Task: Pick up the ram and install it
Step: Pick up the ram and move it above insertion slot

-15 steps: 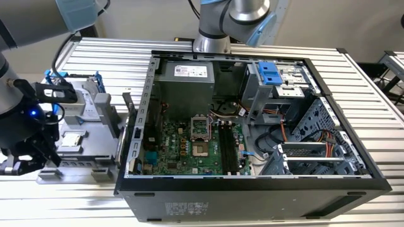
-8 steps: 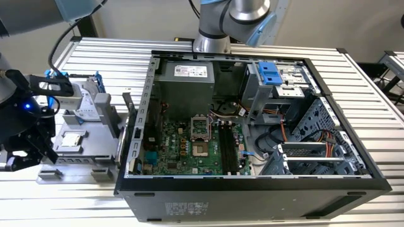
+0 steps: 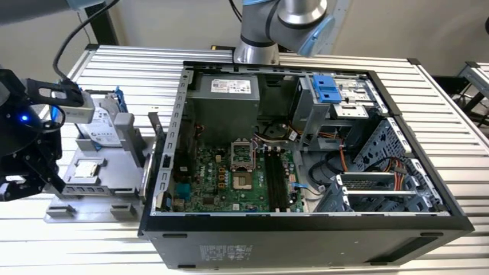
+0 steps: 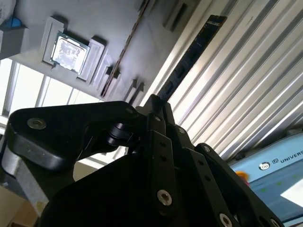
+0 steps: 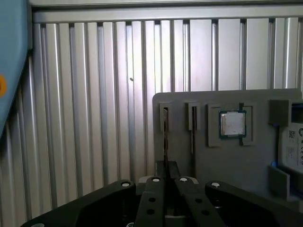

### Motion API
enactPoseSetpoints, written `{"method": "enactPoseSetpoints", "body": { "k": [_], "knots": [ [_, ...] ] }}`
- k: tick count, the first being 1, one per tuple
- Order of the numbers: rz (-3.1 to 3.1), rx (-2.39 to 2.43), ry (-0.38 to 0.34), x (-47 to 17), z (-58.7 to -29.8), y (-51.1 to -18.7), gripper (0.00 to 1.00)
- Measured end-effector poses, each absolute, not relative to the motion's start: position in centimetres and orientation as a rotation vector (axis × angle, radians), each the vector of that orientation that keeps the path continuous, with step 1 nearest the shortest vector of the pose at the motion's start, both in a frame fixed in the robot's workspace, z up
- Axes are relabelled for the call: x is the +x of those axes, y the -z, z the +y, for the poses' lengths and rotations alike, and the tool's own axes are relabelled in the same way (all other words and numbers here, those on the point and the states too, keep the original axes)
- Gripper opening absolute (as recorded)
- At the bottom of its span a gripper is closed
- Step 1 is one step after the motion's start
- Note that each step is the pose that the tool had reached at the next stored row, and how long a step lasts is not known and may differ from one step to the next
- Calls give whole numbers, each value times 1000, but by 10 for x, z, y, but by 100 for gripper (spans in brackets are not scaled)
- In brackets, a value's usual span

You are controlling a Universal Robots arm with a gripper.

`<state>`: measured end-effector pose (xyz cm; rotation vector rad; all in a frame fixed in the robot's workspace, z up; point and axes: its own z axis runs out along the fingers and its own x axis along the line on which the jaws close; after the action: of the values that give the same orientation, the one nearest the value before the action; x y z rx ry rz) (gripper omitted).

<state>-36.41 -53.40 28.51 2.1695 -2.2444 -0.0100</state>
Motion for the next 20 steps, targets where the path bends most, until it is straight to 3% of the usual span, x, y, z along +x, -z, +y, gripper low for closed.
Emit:
{"method": "enactPoseSetpoints", "body": {
  "k": [20],
  "knots": [
    [-2245, 2170, 10, -364, -534, -317, 0]
  ]
}}
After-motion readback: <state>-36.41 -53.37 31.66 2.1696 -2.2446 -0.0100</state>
